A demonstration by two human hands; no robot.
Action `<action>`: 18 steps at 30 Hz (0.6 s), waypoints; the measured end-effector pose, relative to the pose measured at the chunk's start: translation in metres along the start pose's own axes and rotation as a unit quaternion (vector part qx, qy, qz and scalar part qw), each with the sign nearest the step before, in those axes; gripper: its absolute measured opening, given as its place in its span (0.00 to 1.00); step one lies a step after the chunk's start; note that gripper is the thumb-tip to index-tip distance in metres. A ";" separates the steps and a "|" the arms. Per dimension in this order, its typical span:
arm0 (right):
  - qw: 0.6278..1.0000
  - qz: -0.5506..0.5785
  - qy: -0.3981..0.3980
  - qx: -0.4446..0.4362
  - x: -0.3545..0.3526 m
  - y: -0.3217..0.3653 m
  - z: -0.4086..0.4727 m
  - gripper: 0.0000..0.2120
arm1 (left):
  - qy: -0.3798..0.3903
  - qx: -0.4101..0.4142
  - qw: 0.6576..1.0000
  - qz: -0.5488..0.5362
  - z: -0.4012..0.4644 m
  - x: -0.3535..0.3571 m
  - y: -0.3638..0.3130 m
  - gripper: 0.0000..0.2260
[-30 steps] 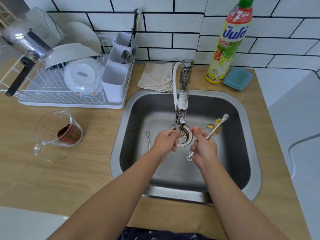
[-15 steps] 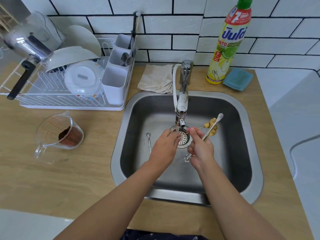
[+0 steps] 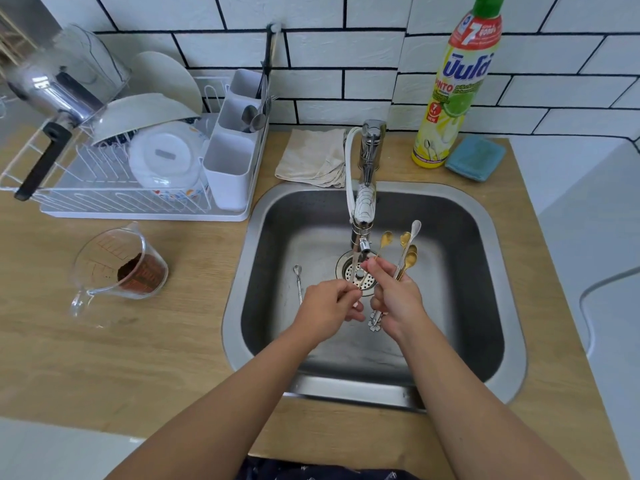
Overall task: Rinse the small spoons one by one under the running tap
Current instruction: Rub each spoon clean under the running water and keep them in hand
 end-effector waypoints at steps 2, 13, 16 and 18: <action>0.999 -0.026 0.022 -0.004 0.003 -0.002 -0.003 0.11 | 0.021 -0.012 0.997 -0.075 -0.005 0.000 0.003 0.05; 0.994 -0.104 0.017 -0.033 0.003 0.003 -0.008 0.22 | 0.120 -0.035 0.992 -0.024 -0.001 0.015 -0.002 0.15; 0.998 -0.053 -0.020 -0.032 -0.004 0.007 -0.005 0.20 | 0.116 -0.059 0.990 0.045 0.012 0.004 0.010 0.18; 1.000 -0.001 -0.028 -0.015 -0.009 0.008 -0.003 0.20 | 0.008 -0.073 0.985 0.154 0.031 -0.022 0.025 0.17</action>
Point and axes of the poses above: each hand's wrist, its own z-axis towards the middle knuckle, its own x-axis out of the palm, y = z × x, the point moved 5 cm from there along z, towards the middle knuckle, and after that the axes turned 7 degrees about -x, right-handed, at the moved point
